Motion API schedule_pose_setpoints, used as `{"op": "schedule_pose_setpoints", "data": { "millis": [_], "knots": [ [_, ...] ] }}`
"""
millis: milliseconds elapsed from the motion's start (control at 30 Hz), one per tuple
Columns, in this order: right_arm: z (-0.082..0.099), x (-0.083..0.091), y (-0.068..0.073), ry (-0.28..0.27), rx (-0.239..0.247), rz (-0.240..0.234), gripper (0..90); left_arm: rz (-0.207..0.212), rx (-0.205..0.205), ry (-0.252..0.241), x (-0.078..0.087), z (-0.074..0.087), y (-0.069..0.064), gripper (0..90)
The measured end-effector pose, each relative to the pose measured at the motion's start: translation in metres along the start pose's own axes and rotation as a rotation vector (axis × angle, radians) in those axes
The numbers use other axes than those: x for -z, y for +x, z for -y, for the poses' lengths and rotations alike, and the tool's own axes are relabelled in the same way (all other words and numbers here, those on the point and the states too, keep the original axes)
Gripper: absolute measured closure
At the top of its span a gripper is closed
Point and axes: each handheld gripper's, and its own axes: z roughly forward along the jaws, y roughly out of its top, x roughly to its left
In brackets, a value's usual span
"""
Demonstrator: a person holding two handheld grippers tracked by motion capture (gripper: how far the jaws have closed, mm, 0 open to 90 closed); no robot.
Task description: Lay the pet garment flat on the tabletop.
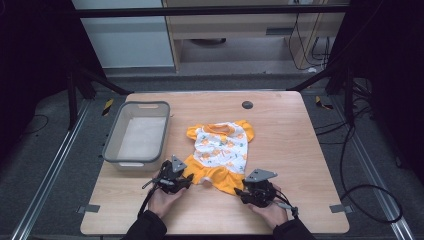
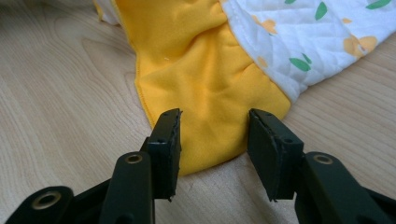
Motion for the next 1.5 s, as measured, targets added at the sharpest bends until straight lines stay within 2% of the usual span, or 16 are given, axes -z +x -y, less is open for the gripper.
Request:
{"op": "schedule_pose_setpoints", "data": {
  "millis": [100, 267, 400, 567, 633, 700, 800, 1100, 1300, 1500],
  "knots": [
    [0.000, -0.001, 0.000, 0.007, 0.005, 0.004, 57.6, 0.010, -0.003, 0.001, 0.000, 0.000, 0.000, 52.8],
    [0.000, -0.002, 0.001, 0.018, 0.008, 0.003, 61.5, 0.027, -0.021, 0.001, 0.000, 0.000, -0.002, 62.2],
    [-0.001, -0.002, 0.002, 0.023, 0.002, -0.009, 68.9, 0.047, -0.011, -0.002, 0.000, 0.000, -0.003, 69.4],
    [-0.002, -0.002, 0.003, 0.027, 0.000, -0.035, 80.3, 0.074, -0.019, -0.001, 0.000, 0.000, -0.006, 82.2],
    [-0.002, -0.002, 0.003, 0.028, -0.002, -0.038, 81.5, 0.074, -0.022, -0.001, 0.000, 0.000, -0.006, 85.0],
    [-0.003, -0.001, 0.002, 0.032, -0.006, -0.041, 82.0, 0.078, -0.019, -0.001, 0.000, 0.000, -0.006, 86.3],
    [-0.003, 0.003, -0.002, 0.035, -0.014, -0.043, 82.3, 0.104, 0.007, -0.016, 0.006, -0.001, -0.004, 86.7],
    [0.002, 0.027, -0.021, -0.011, -0.060, -0.061, 81.7, 0.163, 0.048, -0.060, 0.032, -0.004, -0.005, 86.9],
    [0.006, 0.038, -0.032, 0.001, -0.067, -0.084, 80.7, 0.171, 0.033, -0.045, 0.047, 0.003, -0.013, 86.9],
    [0.009, 0.047, -0.036, 0.002, -0.066, -0.063, 81.0, 0.213, 0.044, -0.015, 0.056, 0.013, -0.027, 86.5]
  ]
}}
